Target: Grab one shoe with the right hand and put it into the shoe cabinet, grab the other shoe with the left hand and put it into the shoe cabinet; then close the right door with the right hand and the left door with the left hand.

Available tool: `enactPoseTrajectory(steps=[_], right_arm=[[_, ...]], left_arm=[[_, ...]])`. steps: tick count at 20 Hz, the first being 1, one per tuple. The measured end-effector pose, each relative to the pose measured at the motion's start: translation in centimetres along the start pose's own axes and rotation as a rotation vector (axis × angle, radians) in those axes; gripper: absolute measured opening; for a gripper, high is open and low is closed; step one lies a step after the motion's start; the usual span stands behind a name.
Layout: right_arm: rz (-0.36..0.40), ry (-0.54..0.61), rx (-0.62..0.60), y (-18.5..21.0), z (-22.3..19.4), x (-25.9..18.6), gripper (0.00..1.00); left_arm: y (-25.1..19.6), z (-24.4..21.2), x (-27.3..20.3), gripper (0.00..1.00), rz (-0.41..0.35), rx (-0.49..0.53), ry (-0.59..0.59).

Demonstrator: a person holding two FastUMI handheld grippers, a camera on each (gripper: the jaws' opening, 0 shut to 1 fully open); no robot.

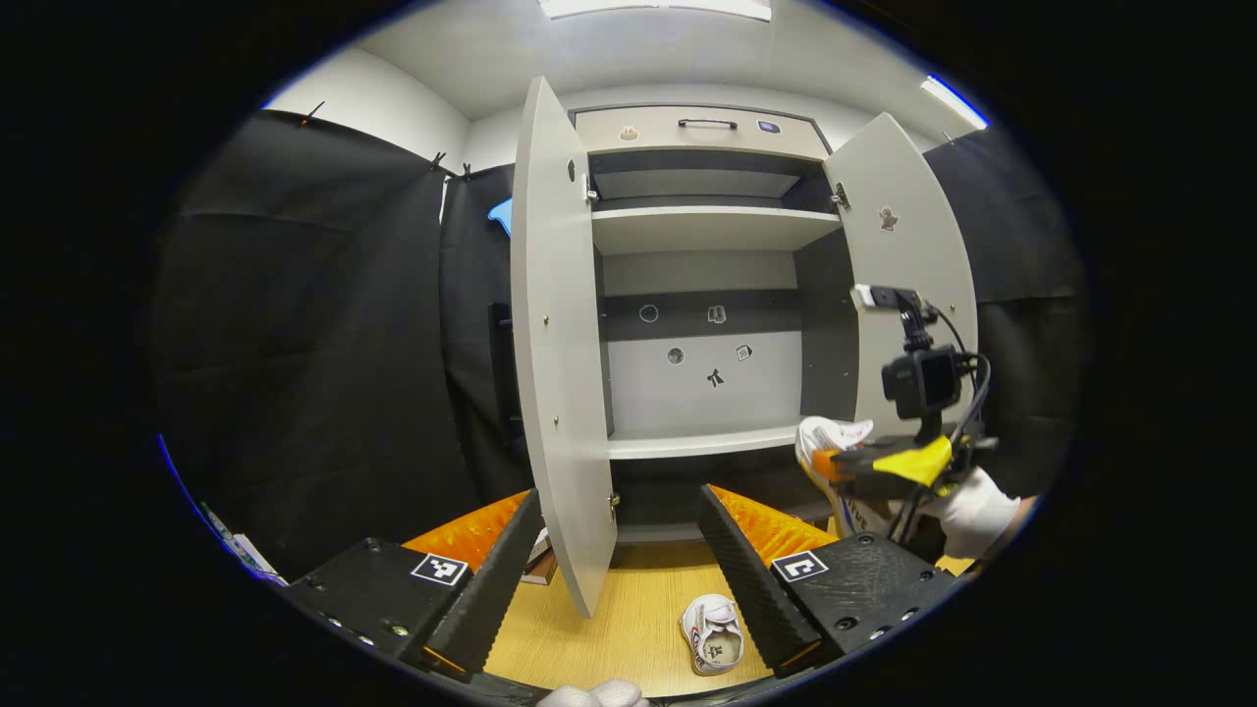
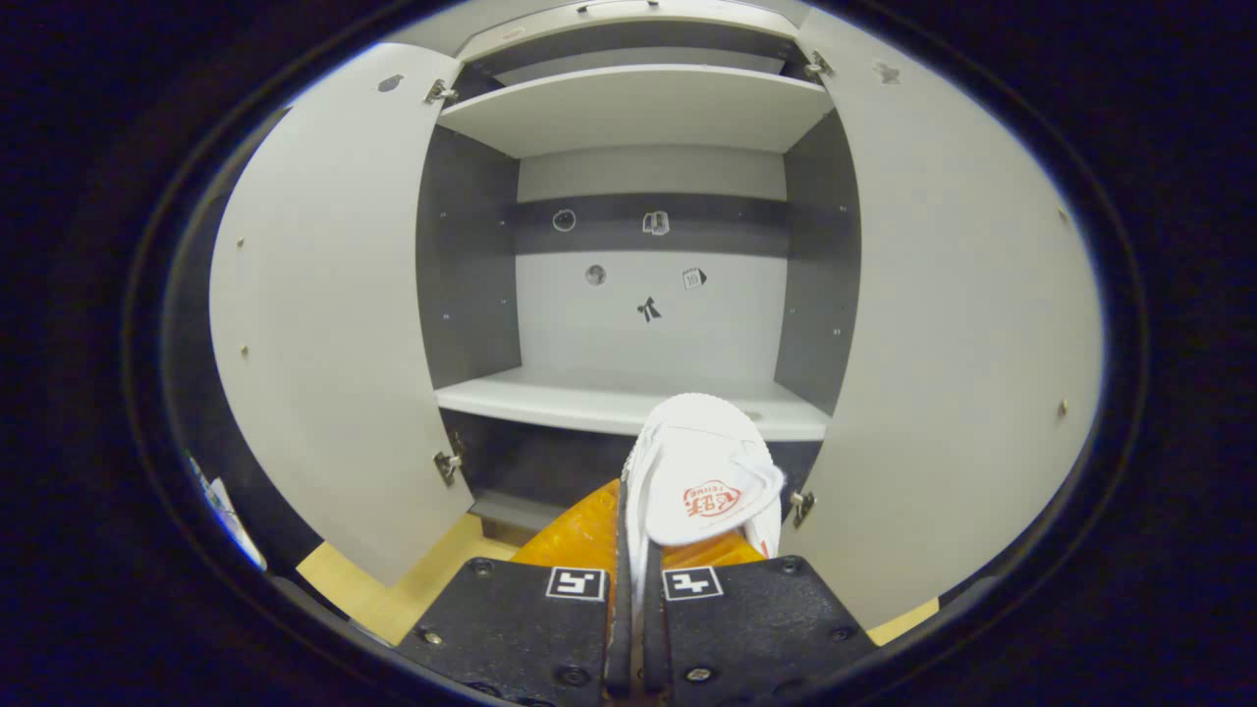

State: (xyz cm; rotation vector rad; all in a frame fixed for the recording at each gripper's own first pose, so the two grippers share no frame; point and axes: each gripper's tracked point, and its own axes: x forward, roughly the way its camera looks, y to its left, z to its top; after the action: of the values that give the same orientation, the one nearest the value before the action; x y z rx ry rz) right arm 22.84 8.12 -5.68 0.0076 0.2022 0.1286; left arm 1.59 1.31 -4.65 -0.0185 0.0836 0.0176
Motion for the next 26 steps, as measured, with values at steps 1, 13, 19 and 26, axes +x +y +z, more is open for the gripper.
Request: enactPoseTrajectory(steps=[1, 13, 19, 26], right_arm=[[-0.003, -0.020, -0.005, -0.1, 1.6, 1.0, 0.09], [-0.041, -0.049, -0.016, -2.9, 12.0, 17.6, 0.08], [-0.044, 0.113, -0.022, -3.6, 10.0, 24.3, 0.08], [-0.089, 0.280, -0.033, -4.9, 7.4, 25.7, 0.18]], left_arm=[[0.1, 0.0, 0.2, 0.96, 0.007, 0.002, 0.003], [1.2, 1.3, 2.9, 0.96, 0.138, 0.014, 0.012], [0.5, 1.7, 3.9, 0.96, 0.154, 0.008, 0.017], [0.4, 1.5, 4.0, 0.96, 0.164, -0.004, 0.018]])
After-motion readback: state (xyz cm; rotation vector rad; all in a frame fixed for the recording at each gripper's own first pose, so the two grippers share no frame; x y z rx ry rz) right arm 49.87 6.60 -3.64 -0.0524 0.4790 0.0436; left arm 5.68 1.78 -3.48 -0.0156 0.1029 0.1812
